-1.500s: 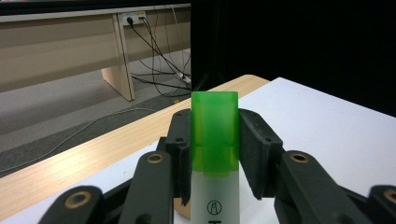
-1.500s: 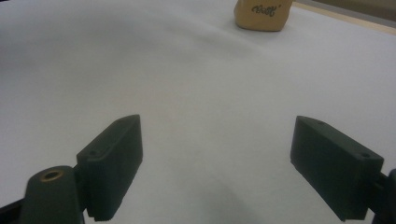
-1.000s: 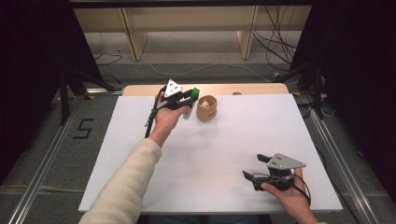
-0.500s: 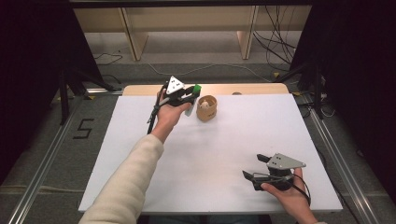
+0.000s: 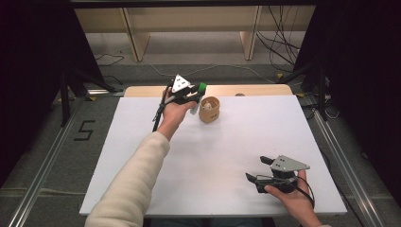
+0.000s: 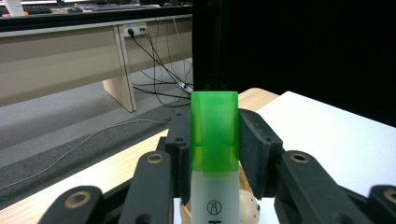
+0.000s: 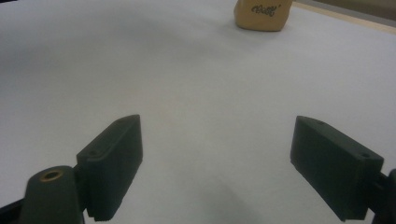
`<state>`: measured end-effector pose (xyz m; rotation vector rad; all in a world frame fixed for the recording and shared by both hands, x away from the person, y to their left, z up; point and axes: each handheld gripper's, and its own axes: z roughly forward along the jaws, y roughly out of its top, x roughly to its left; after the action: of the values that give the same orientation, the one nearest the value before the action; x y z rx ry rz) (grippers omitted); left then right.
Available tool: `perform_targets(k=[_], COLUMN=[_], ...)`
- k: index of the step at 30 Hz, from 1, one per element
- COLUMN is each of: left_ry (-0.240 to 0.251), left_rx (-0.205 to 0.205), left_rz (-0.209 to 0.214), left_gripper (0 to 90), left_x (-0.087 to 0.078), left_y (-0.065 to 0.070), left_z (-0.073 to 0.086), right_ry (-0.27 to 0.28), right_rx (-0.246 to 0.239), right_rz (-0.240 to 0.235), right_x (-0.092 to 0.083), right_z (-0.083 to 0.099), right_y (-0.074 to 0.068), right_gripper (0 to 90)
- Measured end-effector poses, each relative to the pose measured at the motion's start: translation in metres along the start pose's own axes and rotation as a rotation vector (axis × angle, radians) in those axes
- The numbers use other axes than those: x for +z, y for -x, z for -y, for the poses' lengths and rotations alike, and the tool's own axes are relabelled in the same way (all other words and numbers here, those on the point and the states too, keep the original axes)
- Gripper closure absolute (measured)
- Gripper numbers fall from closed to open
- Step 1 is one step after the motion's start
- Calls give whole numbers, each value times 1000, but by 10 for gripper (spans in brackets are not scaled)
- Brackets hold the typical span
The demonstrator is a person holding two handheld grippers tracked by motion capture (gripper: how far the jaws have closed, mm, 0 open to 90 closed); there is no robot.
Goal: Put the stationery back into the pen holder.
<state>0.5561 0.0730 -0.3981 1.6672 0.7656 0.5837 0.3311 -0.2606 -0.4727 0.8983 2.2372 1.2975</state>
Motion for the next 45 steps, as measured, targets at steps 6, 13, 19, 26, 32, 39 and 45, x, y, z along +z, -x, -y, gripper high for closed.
perform_targets(k=[6,13,19,26,32,39,45], left_ry=[10,19,20,16,14,17,10], left_rx=[7,10,4,-4,-3,-1,5], left_rz=[5,15,18,13,8,11,12], left_gripper=[669,669,669,669,668,668,669], left_x=[6,17,27,33,36,41,45], left_y=[-1,-2,-3,-7,-7,-7,-6], left_z=[-6,-12,-14,-13,-13,-16,-15], right_ry=[0,-3,-11,-9,-9,-9,-8], right_rx=[4,6,17,19,19,18,18], right_rz=[-1,-1,0,-2,-1,-2,-2], right_x=[0,0,-1,-1,-1,-1,-1], right_z=[0,0,1,1,1,1,1], right_y=[0,0,1,1,1,1,1], right_gripper=[178,178,178,178,177,178,177])
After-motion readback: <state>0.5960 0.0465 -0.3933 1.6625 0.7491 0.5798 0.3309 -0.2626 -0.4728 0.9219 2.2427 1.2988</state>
